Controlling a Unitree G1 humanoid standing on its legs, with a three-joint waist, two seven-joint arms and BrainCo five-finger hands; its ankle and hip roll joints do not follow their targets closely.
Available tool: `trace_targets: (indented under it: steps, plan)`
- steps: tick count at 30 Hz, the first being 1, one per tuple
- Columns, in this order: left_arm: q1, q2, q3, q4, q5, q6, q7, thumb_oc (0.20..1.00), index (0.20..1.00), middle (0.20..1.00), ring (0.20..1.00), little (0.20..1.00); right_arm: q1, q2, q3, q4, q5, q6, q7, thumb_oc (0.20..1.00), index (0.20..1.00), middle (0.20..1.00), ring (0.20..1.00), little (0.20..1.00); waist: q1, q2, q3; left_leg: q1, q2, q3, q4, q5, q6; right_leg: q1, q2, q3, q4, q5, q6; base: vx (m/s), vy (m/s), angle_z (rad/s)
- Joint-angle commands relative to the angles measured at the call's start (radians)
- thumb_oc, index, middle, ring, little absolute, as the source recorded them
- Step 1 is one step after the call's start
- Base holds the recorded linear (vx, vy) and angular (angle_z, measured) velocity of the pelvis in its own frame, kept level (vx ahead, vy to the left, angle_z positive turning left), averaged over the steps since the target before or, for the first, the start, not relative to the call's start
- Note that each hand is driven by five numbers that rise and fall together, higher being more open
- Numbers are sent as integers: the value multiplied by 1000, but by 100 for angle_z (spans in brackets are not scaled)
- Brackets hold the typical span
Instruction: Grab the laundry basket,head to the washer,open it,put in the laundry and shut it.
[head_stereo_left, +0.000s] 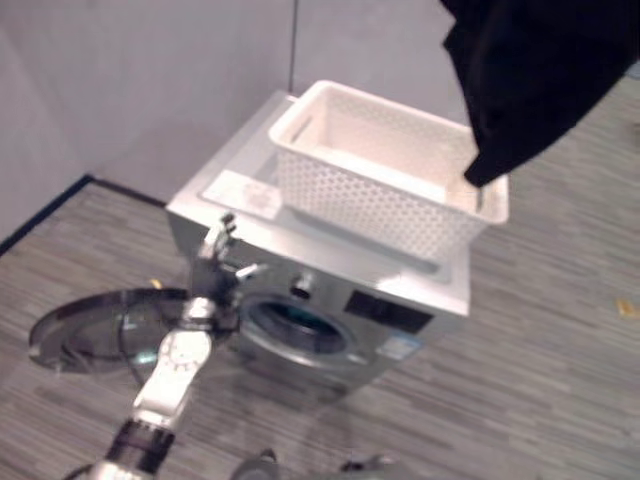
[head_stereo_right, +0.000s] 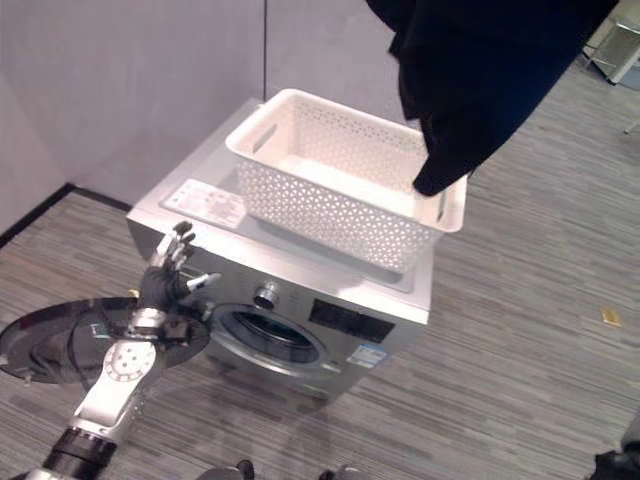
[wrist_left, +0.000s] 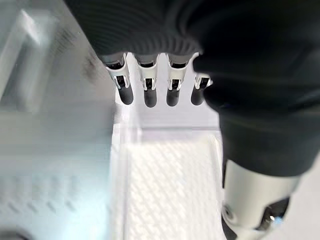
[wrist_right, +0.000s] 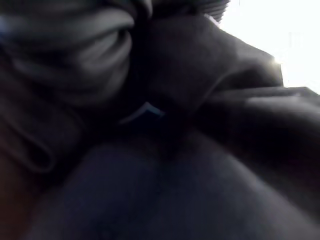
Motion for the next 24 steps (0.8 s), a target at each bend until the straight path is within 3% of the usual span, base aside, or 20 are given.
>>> trace_targets:
  steps: [1,3,4,6,9,11,13,18,24]
  plan:
    - [-41,50,23,-75,32,-78,31,1000,1000,1000,1000,1000,-84,40,-41,2,17,10,-26,200,200,200,200,200,29,-43,-66,-119,-48,-59,0,19,51,211,10,41,-168,176,12,-80,-77,-94]
    - [-42,37,37,-73,21,-85,40,1000,1000,1000,1000,1000,-104,69,-20,28,36,4,-27,200,200,200,200,200,68,-74,-81,-169,-52,-20,22,37,41,296,22,61,-246,201,25,-177,-172,-75]
    - [-42,37,36,-73,21,-85,40,1000,1000,1000,1000,1000,-105,69,-18,29,37,4,-28,200,200,200,200,200,70,-74,-80,-169,-51,-18,25,35,41,300,23,62,-252,203,25,-184,-193,-50]
    - [-59,27,34,-53,30,-84,50,1000,1000,1000,1000,1000,-119,79,-6,24,47,-3,-28,200,200,200,200,200,86,-100,-79,-213,-41,-5,40,63,12,342,47,97,-354,142,6,-163,-202,-56]
    - [-69,15,25,-38,35,-79,56,1000,1000,1000,1000,1000,-105,83,-21,10,60,-14,-33,200,200,200,200,200,89,-100,-76,-226,-25,-12,41,80,-7,362,66,102,-400,105,-8,-120,-176,-39]
    - [-74,3,23,-29,38,-77,59,1000,1000,1000,1000,1000,-73,89,-67,-21,82,-32,-39,200,200,200,200,200,88,-91,-73,-242,-5,-16,38,106,-24,371,81,100,-429,91,-16,-176,-198,-13]
    - [-75,-14,16,-22,40,-66,53,1000,1000,1000,1000,1000,-26,76,-129,-108,62,-41,-45,200,200,200,200,200,90,-65,-65,-273,33,-21,28,166,-55,386,116,61,-473,14,-47,-235,-187,23]
    - [-75,-33,6,-36,52,-53,51,1000,1000,1000,1000,1000,52,50,-215,-198,33,-45,-61,200,200,200,200,200,87,-39,-34,-306,64,-56,40,216,-91,399,154,12,-481,-48,-80,-164,-101,30]
    - [-64,-36,0,-43,75,-35,60,1000,1000,1000,1000,1000,149,75,-312,-280,36,-61,-64,200,200,200,200,200,86,-20,-23,-305,71,-102,35,250,-97,395,178,-7,-453,-70,-113,-65,-37,21]
